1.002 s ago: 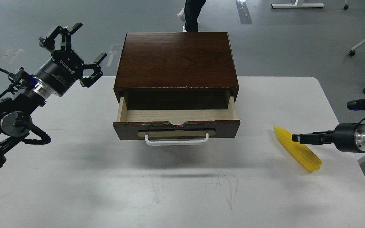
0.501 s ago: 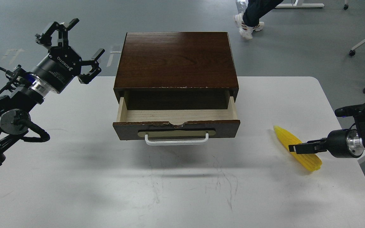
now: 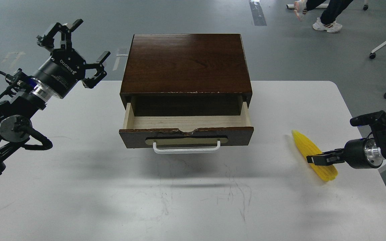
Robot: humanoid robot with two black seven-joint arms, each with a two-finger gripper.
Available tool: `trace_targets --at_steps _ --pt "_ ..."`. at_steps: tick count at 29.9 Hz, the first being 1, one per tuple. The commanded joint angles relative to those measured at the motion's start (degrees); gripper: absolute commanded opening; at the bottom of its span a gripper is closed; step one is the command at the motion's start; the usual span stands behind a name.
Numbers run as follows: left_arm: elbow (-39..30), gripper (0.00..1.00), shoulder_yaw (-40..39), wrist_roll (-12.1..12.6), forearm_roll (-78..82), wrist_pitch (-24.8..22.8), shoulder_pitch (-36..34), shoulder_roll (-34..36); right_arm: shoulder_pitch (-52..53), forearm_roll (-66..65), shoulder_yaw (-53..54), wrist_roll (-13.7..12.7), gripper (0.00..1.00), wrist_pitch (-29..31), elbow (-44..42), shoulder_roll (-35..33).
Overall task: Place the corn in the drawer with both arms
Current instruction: 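Lift the corn cob with the right gripper over the box, then lower the corn cob into the open drawer with the right gripper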
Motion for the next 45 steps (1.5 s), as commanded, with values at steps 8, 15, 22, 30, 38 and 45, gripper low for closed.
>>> trace_targets --at_steps 8,15,22,30,38,45 --pt "0.00 0.98 -0.60 0.00 0.00 0.00 -0.13 0.00 26.42 1.20 -3.40 0.00 0.17 2.33 7.04 -0.05" --pt "-0.08 0.98 -0.69 0.00 0.00 0.00 -0.13 0.44 47.37 11.21 -15.36 0.00 0.17 3.65 7.04 15.15" --pt "-0.08 0.98 -0.69 0.00 0.00 0.00 -0.13 0.53 51.87 12.89 -17.66 0.00 0.17 1.81 7.04 29.66" --pt "-0.17 0.98 -0.69 0.00 0.00 0.00 -0.13 0.71 51.87 12.72 -24.51 0.00 0.17 -13.47 8.97 37.23" --pt "-0.35 0.99 -0.69 0.00 0.09 0.00 -0.13 0.88 51.25 9.03 -27.50 0.00 0.17 -20.43 12.23 38.37" --pt "-0.52 0.98 -0.77 0.00 0.00 0.00 -0.04 2.11 49.06 6.39 -30.13 0.00 0.21 -21.13 11.96 38.37"
